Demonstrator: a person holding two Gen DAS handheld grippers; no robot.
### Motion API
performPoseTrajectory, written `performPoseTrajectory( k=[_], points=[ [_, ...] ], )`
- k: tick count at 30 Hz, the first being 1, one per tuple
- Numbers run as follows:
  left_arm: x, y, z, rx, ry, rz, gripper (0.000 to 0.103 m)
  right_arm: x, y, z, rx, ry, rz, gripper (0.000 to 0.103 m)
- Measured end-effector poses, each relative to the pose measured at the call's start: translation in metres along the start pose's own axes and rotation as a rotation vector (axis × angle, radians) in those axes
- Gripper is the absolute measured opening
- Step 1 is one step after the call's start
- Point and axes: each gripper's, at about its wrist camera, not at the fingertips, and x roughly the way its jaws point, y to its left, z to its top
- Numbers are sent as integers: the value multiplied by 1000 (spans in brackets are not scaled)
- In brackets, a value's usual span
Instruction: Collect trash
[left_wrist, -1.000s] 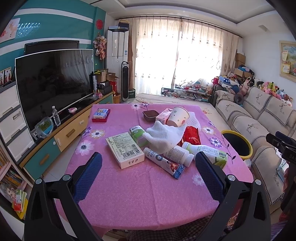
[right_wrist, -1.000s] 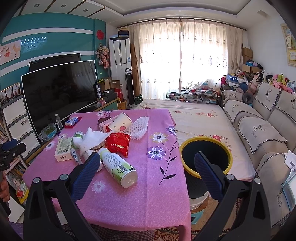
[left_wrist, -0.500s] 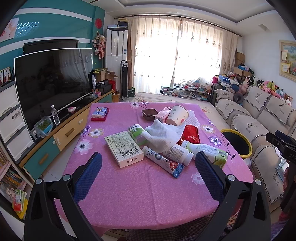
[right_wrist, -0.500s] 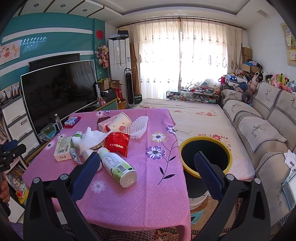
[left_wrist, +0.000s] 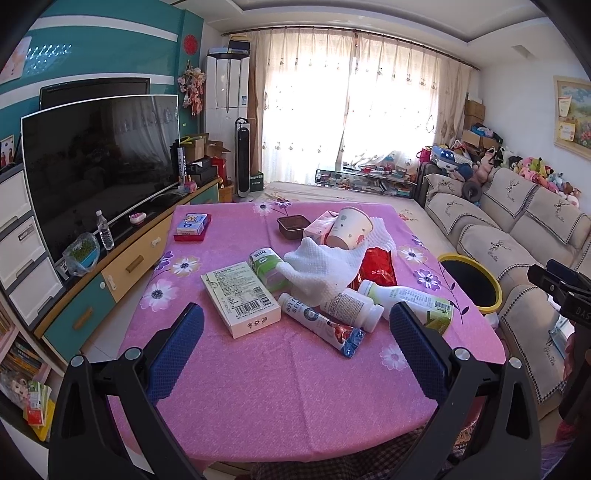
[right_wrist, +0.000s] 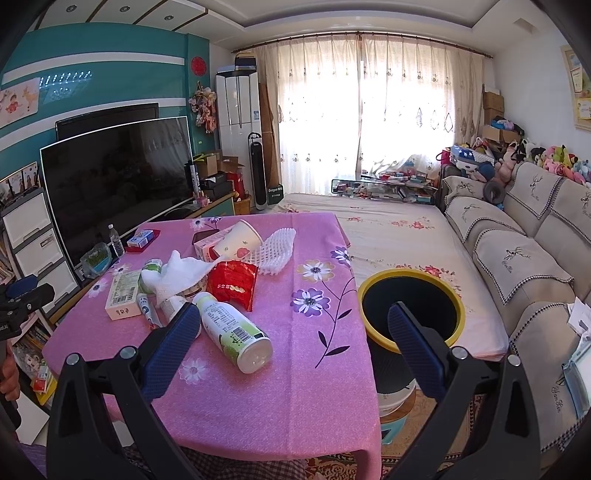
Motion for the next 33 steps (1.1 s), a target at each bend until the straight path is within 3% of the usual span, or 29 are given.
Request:
performPoseTrajectory(
  k=[4,9,14,17,20,24,28,33],
  points=[
    [23,5,15,11,-3,9,99,22,-5,6,-1,52,35,97],
    [63,16,42,23,-20,31,99,64,-5,36,-18,124,80,97],
    [112,21,72,30,-21,16,99,135,1,72,-16,236,140,96],
    [142,19,89,55,-34,22,99,182,16,93,-54,294,188,87],
    [168,17,102,71,-46,27,99,222,44,104,-173,345,268,88],
    [197,22,111,47,-44,2,99,265,80,107,-377,348,323,96],
    [218,26,112,33,-37,1,99,295,98,102,-494,385,387,96],
    [236,28,107,33,-29,4,99,317,112,93,-565,407,386,96]
  ],
)
